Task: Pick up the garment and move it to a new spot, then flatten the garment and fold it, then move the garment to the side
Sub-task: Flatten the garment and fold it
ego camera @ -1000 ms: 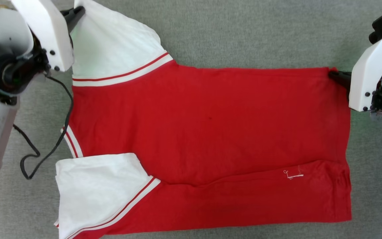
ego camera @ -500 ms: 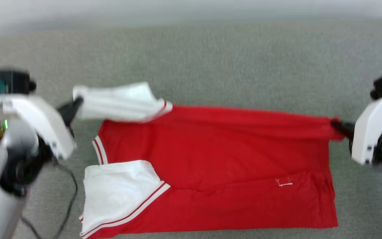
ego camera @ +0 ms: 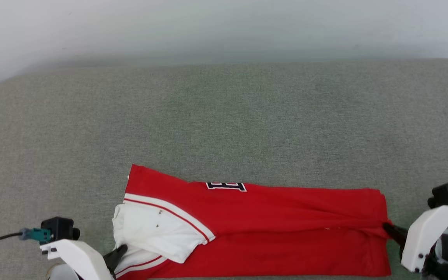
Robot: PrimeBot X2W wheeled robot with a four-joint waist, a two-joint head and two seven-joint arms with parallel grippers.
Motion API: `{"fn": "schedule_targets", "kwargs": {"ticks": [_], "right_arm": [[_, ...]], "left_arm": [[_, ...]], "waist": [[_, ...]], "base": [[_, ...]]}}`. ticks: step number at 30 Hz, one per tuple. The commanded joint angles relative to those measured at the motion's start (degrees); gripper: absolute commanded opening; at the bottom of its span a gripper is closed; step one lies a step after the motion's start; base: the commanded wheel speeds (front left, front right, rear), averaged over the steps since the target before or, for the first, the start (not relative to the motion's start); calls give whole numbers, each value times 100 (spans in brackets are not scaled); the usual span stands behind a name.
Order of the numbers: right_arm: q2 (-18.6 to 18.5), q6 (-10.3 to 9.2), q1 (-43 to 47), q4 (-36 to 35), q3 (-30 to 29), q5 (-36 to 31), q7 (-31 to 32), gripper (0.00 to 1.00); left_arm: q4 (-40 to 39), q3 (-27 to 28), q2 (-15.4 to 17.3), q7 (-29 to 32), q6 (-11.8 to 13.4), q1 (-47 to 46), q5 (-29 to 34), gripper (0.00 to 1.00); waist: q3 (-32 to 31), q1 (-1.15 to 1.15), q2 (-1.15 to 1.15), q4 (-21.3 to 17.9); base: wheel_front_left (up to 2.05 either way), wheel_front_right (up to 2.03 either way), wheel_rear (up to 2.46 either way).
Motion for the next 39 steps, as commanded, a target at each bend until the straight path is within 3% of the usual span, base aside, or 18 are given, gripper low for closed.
{"fn": "schedule_targets", "kwargs": {"ticks": [1,2,7,12,18,23,29,39], "right_arm": [[40,-5,122,42,-5,-48,-111,100],[63,-5,176,61,9,-63,-219,100],[36,-5,378,-118,30,-110,-752,100],[-38,-5,558,-801,-165,-189,-860,100],[-37,-5,721,-1686,-634,-297,-243,100],[-1,-5,698,-1989,-1018,-385,520,100],[101,-5,751,-1884,-1246,-479,1224,100],[437,-5,427,-987,-1182,-446,1383,100]], "left_arm": [[88,9,-16,-67,27,96,-11,74],[147,-11,-76,-101,8,139,-29,100],[210,132,-140,-708,36,232,233,100],[-75,257,-137,-1440,201,198,724,100],[-526,333,-275,-2333,443,36,1382,100],[-823,184,-423,-3039,519,-160,1985,100],[-973,27,-661,-3572,551,-301,2517,100],[-915,163,-908,-3718,502,-413,2808,100]], "waist": [[-32,1,0,-15],[-55,1,0,-31],[-250,1,0,-127],[-533,1,0,-166],[-814,1,0,-176],[-832,1,0,-99],[-748,1,0,126],[-295,1,0,621]], "base": [[0,0,0],[0,0,0],[0,0,0],[0,0,0],[0,0,0],[0,0,0],[0,0,0],[0,0,0]]}}
